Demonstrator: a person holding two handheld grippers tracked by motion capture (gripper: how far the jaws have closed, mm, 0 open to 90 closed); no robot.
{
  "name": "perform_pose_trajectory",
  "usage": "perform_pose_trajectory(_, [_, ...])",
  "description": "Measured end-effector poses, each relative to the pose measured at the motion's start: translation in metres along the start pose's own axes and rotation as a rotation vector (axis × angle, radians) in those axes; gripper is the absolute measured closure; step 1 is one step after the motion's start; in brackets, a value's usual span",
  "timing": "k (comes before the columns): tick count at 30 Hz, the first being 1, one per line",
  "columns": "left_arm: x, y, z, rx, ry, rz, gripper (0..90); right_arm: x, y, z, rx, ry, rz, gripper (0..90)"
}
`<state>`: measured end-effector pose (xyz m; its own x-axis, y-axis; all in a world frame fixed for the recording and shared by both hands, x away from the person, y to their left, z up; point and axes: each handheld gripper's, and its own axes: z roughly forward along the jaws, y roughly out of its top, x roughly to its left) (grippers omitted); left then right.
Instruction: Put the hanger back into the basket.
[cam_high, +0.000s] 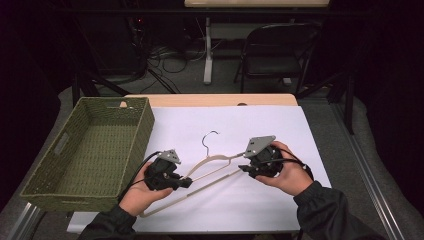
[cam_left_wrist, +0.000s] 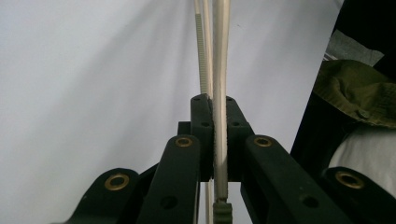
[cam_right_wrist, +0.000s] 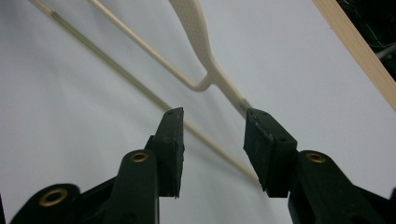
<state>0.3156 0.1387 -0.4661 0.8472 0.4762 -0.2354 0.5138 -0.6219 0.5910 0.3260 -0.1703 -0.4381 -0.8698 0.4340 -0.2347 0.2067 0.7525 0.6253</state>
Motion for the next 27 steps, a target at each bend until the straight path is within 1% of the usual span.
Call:
perform_pose_trajectory(1, [0.0, 0.001, -0.003, -0.006, 0.016, 0.002, 86.9, -0.001, -0.002, 0.0, 0.004, -0.002, 0.002, 57.8])
perform_pose_trajectory(6, [0.001, 0.0, -0.007, -0.029, 0.014, -0.013, 86.9, -0.002, -0.004, 0.0, 0.006, 0.0, 0.007, 57.8])
perform_pose_trajectory(7, [0.002, 0.0, -0.008, -0.03, 0.021, -0.012, 86.9, -0.002, -0.005, 0.0, 0.011, -0.005, 0.009, 57.8])
perform_pose_trajectory(8, [0.002, 0.0, -0.009, -0.039, 0.018, -0.014, 86.9, -0.002, -0.005, -0.001, 0.029, -0.005, 0.005, 57.8])
perform_pose_trajectory(9, [0.002, 0.0, -0.011, -0.048, 0.014, -0.016, 86.9, -0.002, -0.006, 0.001, -0.002, -0.005, 0.01, 57.8])
perform_pose_trajectory(12, [0.003, -0.001, -0.015, -0.062, 0.023, -0.025, 86.9, -0.002, -0.006, 0.001, 0.01, -0.002, 0.007, 57.8])
perform_pose_trajectory(13, [0.003, -0.001, -0.018, -0.072, 0.027, -0.03, 86.9, -0.002, -0.006, -0.001, 0.038, -0.004, 0.005, 57.7])
perform_pose_trajectory(14, [0.004, -0.001, -0.019, -0.077, 0.026, -0.036, 86.9, -0.002, -0.007, 0.001, 0.017, -0.004, 0.009, 57.7])
perform_pose_trajectory(15, [0.004, -0.001, -0.023, -0.084, 0.034, -0.037, 86.9, -0.002, -0.008, 0.001, 0.027, -0.007, 0.009, 57.6])
perform_pose_trajectory(16, [0.004, -0.001, -0.023, -0.084, 0.034, -0.037, 86.9, -0.002, -0.008, 0.001, 0.027, -0.007, 0.009, 57.6])
perform_pose_trajectory(17, [0.004, -0.001, -0.026, -0.088, 0.036, -0.046, 86.9, -0.002, -0.009, 0.002, 0.019, 0.005, 0.011, 57.4])
perform_pose_trajectory(20, [0.003, -0.001, -0.034, -0.1, 0.05, -0.066, 86.9, -0.001, -0.009, 0.003, 0.024, 0.006, 0.017, 57.3])
perform_pose_trajectory(21, [0.002, -0.001, -0.039, -0.108, 0.061, -0.077, 86.9, -0.001, -0.01, 0.003, 0.023, 0.01, 0.016, 57.2])
perform_pose_trajectory(22, [0.002, -0.001, -0.039, -0.108, 0.061, -0.077, 86.9, -0.001, -0.01, 0.003, 0.023, 0.01, 0.016, 57.2])
perform_pose_trajectory(23, [0.002, 0.001, -0.045, -0.11, 0.07, -0.087, 86.9, -0.001, -0.01, 0.002, 0.025, 0.01, 0.013, 57.1])
perform_pose_trajectory(24, [0.002, 0.001, -0.045, -0.11, 0.07, -0.087, 86.9, -0.001, -0.01, 0.002, 0.025, 0.01, 0.013, 57.1])
perform_pose_trajectory(25, [0.001, 0.002, -0.052, -0.113, 0.088, -0.097, 86.9, -0.002, -0.011, 0.002, 0.028, 0.015, 0.018, 57.0])
perform_pose_trajectory(26, [0.001, 0.002, -0.052, -0.113, 0.088, -0.097, 86.9, -0.002, -0.011, 0.002, 0.028, 0.015, 0.018, 57.0])
perform_pose_trajectory(27, [0.0, 0.003, -0.057, -0.115, 0.095, -0.101, 86.9, -0.003, -0.012, 0.002, 0.036, 0.013, 0.02, 56.6])
